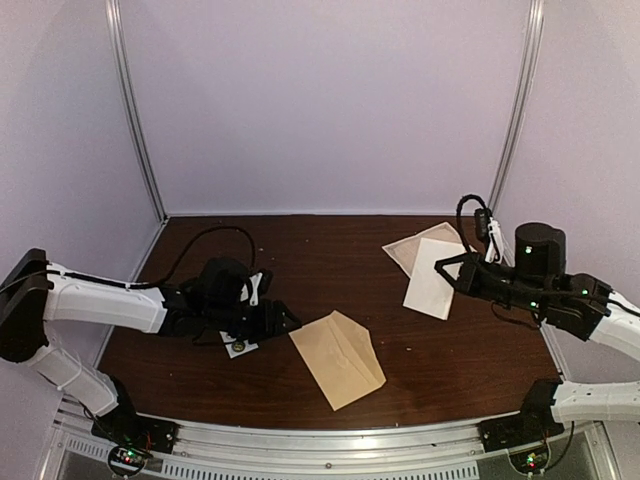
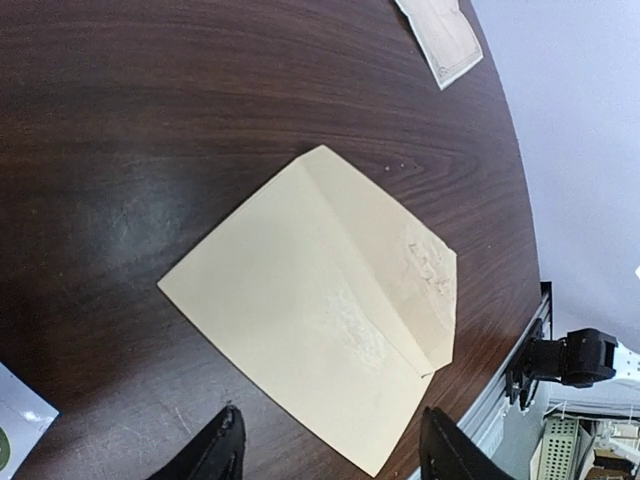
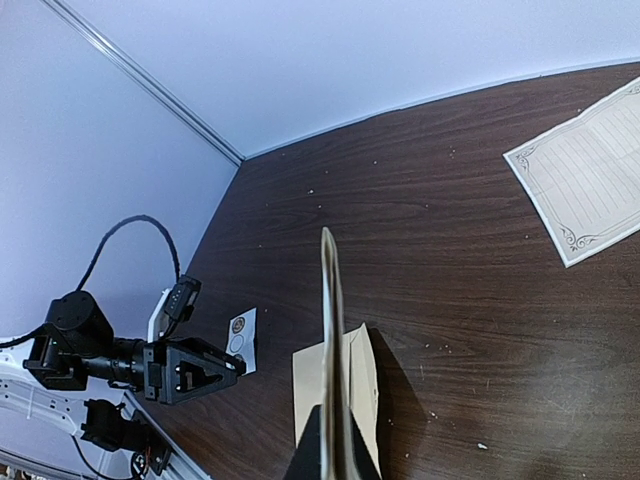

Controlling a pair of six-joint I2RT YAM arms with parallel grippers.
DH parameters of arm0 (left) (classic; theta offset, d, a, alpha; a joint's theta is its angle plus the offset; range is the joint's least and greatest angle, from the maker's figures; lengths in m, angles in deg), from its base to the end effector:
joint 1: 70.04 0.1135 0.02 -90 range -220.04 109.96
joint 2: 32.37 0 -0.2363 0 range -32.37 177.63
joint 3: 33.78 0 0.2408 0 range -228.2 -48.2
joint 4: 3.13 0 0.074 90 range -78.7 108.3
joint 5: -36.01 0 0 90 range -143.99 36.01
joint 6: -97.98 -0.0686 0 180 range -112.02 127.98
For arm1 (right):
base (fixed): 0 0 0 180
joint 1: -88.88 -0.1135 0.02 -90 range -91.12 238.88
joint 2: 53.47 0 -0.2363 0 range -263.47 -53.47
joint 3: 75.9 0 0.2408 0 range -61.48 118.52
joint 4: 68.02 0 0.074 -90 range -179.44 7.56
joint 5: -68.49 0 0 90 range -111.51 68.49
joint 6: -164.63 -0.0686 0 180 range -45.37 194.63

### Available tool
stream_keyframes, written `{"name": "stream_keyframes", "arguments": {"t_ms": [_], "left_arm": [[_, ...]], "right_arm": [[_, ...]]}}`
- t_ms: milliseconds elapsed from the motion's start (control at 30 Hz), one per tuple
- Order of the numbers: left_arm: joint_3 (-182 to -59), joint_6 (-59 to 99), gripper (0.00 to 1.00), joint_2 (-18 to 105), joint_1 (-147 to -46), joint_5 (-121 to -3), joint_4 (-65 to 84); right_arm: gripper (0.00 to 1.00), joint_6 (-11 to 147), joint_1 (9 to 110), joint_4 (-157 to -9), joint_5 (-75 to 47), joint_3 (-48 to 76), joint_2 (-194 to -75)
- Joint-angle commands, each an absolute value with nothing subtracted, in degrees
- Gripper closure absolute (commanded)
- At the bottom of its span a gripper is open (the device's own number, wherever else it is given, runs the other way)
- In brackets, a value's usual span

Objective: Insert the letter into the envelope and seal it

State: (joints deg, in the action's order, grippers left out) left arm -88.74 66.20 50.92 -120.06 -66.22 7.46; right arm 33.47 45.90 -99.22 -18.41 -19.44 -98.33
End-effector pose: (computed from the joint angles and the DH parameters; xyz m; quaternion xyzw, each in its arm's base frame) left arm 0.1907 -0.2500 0.1453 -0.0183 0.8981 -0.4037 0.1734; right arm 0.1603 0.1545 0.2808 -0.0286 0.8165 0.4025 0.4129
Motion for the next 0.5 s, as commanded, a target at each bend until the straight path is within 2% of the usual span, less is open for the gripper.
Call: {"name": "stream_keyframes", "arguments": {"t_ms": [0, 467], "left_arm": [[-88.1, 70.59, 0.39, 52.35, -120.05, -64.87, 2.08], [-93.26, 65.67, 0.35, 62.18, -120.03, -63.9, 5.13]], "right_arm": [[1.0, 32.12, 46.08, -96.68, -17.55, -20.58, -97.1], [1.0, 32.18, 46.12, -96.12, -16.33, -20.32, -98.84]]}}
